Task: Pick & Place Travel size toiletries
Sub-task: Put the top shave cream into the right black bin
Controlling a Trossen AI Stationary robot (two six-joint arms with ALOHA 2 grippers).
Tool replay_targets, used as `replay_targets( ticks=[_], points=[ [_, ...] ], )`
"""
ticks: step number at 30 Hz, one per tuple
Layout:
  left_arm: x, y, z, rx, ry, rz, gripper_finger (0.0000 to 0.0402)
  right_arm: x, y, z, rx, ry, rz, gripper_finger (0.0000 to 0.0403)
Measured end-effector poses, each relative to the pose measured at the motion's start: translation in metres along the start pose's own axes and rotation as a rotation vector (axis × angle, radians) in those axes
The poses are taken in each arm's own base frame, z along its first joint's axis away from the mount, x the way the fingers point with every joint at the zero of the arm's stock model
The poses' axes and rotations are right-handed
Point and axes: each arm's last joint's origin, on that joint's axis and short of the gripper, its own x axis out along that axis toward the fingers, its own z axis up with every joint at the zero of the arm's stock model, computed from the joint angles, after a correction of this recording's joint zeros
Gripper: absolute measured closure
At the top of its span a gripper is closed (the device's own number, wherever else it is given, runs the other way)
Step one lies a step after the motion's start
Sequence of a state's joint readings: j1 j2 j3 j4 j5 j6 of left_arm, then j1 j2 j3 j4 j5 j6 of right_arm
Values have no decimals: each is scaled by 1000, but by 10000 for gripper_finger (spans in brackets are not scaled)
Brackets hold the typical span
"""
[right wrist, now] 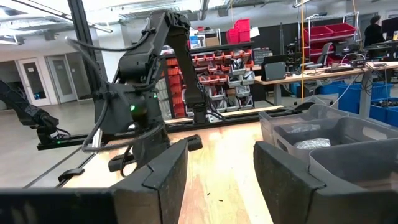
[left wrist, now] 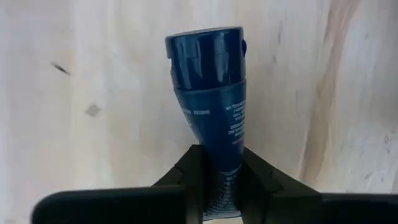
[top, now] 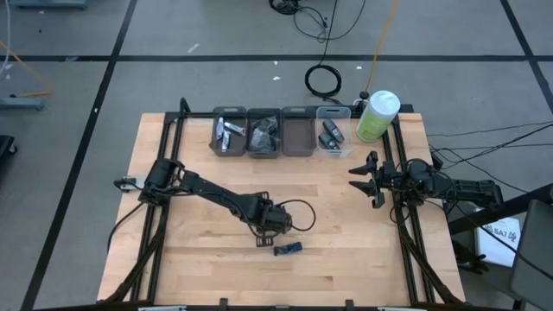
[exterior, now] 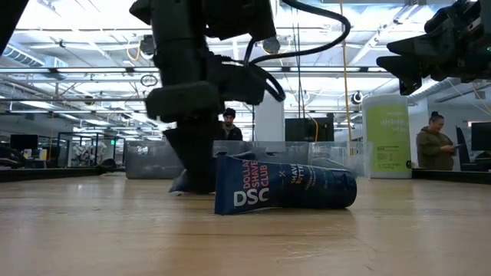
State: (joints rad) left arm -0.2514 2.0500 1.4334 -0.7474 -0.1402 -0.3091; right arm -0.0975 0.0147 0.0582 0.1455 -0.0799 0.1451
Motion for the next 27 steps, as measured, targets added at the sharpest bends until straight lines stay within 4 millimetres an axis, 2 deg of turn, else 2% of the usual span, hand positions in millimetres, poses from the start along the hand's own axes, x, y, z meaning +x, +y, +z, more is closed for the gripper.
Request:
replay_targets(
  ticks=[7,14,19,24,27],
  points=[
    [-31,8,13,98,-218,-10,390,0,0,1,-1,-9,1,228],
    [-56,31,7,142,-519,-49,374,0,0,1,6,-15,3,229],
    [-61,61,-5,136,-810,-107,388,0,1,3,138,-30,7,228],
    [-62,89,-13,164,-1141,-274,391,0,-2,4,138,-52,-76,231],
    [-61,95,-16,151,-1173,-286,381,3,-4,2,154,-38,-121,229]
  ],
)
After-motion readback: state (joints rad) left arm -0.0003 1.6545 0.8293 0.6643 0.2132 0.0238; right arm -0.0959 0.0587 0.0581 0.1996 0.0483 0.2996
